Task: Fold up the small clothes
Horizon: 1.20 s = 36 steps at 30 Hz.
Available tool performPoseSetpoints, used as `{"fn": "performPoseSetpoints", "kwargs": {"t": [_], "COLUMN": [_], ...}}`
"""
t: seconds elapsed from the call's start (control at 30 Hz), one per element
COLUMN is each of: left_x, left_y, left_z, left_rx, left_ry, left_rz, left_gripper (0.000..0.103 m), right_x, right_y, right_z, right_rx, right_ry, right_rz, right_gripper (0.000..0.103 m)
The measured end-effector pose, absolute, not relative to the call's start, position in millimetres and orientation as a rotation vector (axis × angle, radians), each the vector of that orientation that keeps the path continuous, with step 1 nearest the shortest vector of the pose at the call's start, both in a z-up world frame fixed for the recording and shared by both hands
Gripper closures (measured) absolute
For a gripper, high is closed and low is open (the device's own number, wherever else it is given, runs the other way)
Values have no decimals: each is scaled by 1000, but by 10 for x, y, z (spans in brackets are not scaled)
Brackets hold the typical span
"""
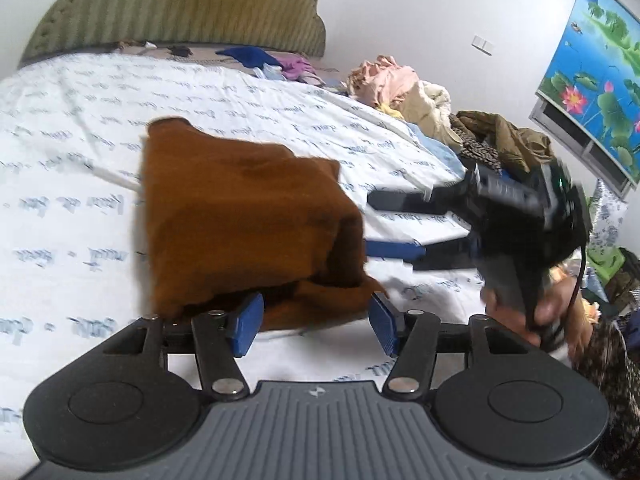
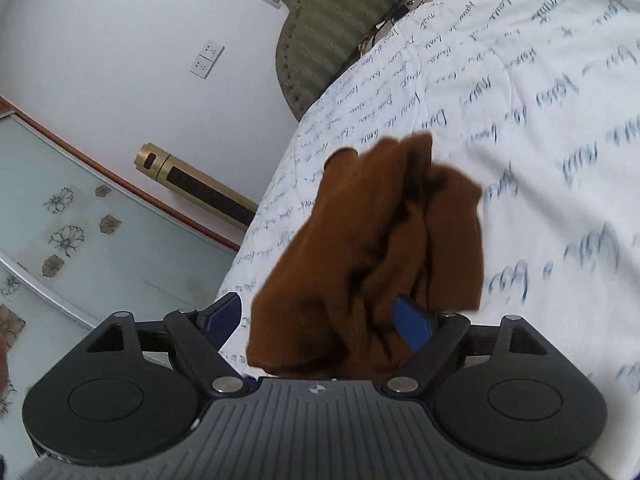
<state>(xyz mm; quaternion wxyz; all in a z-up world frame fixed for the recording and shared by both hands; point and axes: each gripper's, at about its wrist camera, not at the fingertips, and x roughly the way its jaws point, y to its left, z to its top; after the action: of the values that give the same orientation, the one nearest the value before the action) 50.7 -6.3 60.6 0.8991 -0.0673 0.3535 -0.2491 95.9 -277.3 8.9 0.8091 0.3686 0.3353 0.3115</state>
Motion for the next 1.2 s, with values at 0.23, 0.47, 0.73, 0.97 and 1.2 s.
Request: {"fn": "performPoseSetpoints", "kwargs": {"t": [0.23, 0.47, 0.73, 0.97, 1.2], "left_x": [623, 1110, 1236, 1046, 1155], "left_y": [132, 45, -394, -381, -270], "left_z": [878, 991, 392, 420, 614], "left_rx": [-136, -125, 91, 130, 21], "left_ry": [662, 692, 803, 733, 694], "left_rz": [-433, -410, -391, -369, -382], "left_gripper": [29, 29, 29, 29, 29], "right_x": [1054, 731, 817, 638, 1291], "right_y": [-2492, -2718, -2716, -2659, -2207], "right_z": [-153, 447, 170, 747, 484], "right_rx": [821, 705, 548, 517, 488], "right_ry": [806, 718, 901, 572, 625], "right_rz": [655, 648, 508, 471, 449], "right_gripper": [88, 91, 87, 57, 58]}}
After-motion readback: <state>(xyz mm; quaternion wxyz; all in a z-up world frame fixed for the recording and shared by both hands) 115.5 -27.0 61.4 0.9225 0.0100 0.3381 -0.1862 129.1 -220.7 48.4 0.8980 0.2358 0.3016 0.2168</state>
